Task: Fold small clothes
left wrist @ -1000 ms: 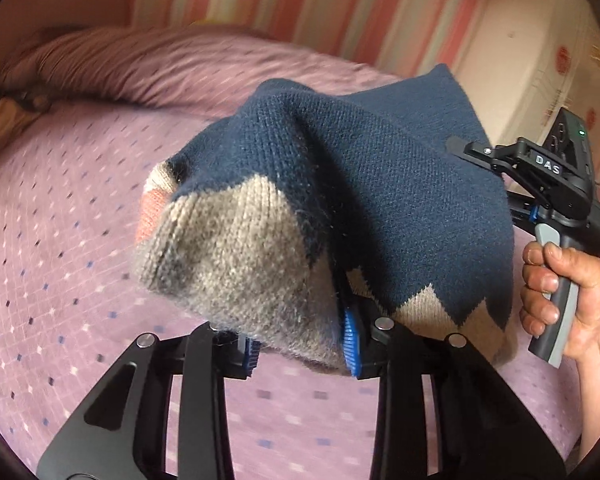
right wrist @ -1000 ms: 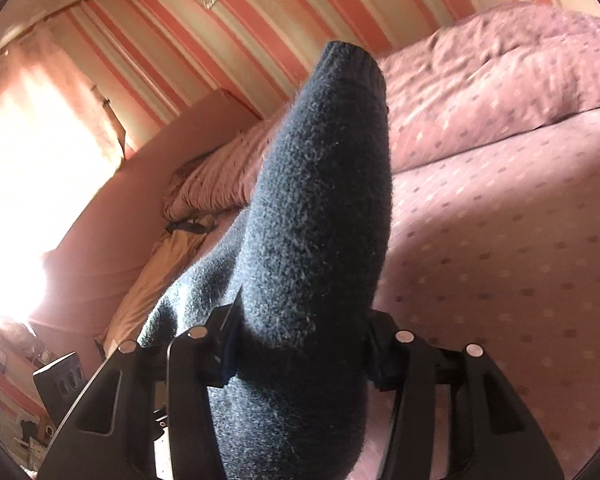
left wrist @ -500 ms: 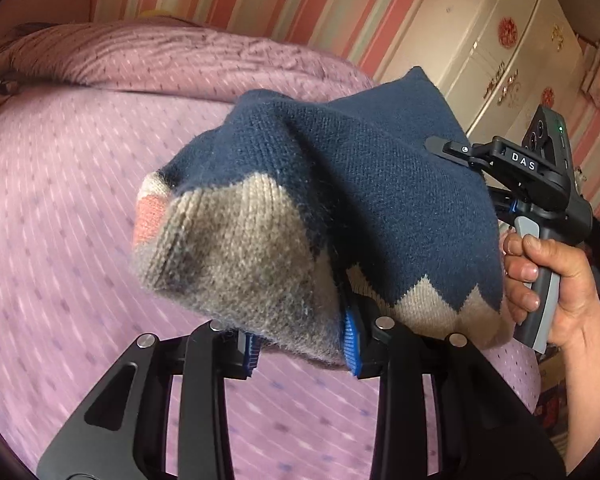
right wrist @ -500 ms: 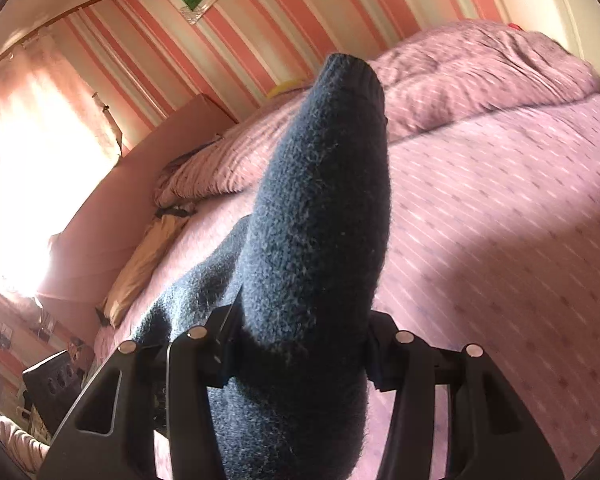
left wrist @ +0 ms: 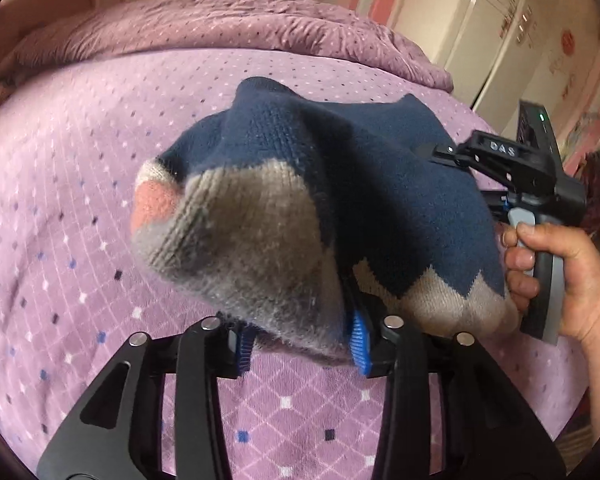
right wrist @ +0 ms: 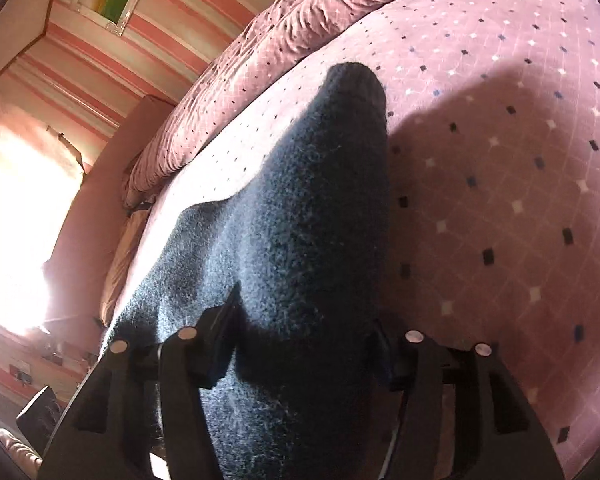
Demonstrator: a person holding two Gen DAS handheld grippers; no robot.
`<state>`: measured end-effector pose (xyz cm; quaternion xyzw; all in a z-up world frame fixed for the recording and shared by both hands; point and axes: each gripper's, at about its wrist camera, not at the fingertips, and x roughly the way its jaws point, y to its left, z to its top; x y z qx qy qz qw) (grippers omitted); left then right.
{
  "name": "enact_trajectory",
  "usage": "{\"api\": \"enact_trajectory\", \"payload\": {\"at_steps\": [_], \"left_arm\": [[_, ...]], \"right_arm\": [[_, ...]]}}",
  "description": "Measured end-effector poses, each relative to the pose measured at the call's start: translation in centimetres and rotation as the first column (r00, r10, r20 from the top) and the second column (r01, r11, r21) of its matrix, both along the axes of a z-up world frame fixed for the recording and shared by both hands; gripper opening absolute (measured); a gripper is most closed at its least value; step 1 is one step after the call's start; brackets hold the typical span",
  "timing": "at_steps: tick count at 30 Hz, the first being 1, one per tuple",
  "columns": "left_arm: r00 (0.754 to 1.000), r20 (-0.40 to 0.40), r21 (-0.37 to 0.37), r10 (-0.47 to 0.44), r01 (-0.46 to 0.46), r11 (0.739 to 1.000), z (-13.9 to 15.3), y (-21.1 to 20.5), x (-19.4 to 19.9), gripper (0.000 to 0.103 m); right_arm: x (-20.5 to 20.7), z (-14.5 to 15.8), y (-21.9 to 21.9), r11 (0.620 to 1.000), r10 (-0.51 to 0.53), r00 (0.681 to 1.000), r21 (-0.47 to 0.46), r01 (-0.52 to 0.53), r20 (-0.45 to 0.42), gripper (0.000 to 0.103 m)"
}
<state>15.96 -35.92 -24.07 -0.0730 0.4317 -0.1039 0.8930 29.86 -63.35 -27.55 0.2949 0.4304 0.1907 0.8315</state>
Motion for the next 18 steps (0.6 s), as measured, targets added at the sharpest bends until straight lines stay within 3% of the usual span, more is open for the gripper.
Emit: {"api": "enact_trajectory", "payload": {"at_steps": [1, 2, 4, 7, 9, 12, 16, 18], "left_arm": [[1.000, -0.007, -0.027, 0.020, -0.020, 0.999, -0.2, 0.7, -0.2, 0.055], [0.999, 0.000, -0.039, 0.047, -0.047, 0.998, 0.0, 1.5, -0.7, 0.067], [0.997, 0.018, -0.061, 0.078, -0.077, 0.995, 0.4, 2.6, -1.3, 0.073], [0.997, 0.025, -0.076, 0.079, -0.077, 0.994, 1.1, 4.2, -2.7, 0.074], [0.994, 0.056, -0.086, 0.092, -0.087, 0.992, 2.4, 5.9, -3.9, 0.072], [0.988, 0.139, -0.075, 0.073, -0.063, 0.995, 4.6, 7.1, -5.3, 0.073], [0.957, 0.285, 0.058, -0.045, 0.029, 0.998, 7.2, 6.6, -4.0, 0.077], [0.954, 0.297, 0.053, -0.050, 0.036, 0.998, 7.9, 8.1, -2.9, 0.077]], "right_arm": [[0.0, 0.3, 0.1, 1.000, -0.005, 1.000, -0.017, 0.005, 0.001, 0.076], [0.0, 0.8, 0.3, 0.997, -0.028, 1.000, -0.078, 0.028, 0.001, 0.082], [0.2, 1.7, 0.6, 0.987, -0.046, 0.999, -0.152, 0.042, -0.023, 0.087], [-0.6, 3.2, 0.6, 0.972, -0.096, 0.994, -0.222, 0.083, -0.050, 0.089], [-2.0, 5.6, 1.1, 0.932, -0.140, 0.990, -0.338, 0.132, 0.002, 0.090], [-5.6, 9.9, 2.5, 0.887, -0.178, 0.975, -0.408, 0.216, 0.132, 0.099], [-11.2, 13.1, 5.2, 0.811, -0.233, 0.941, -0.484, 0.328, 0.247, 0.101], [-14.0, 13.8, 8.8, 0.758, -0.198, 0.927, -0.550, 0.350, 0.318, 0.101]]}}
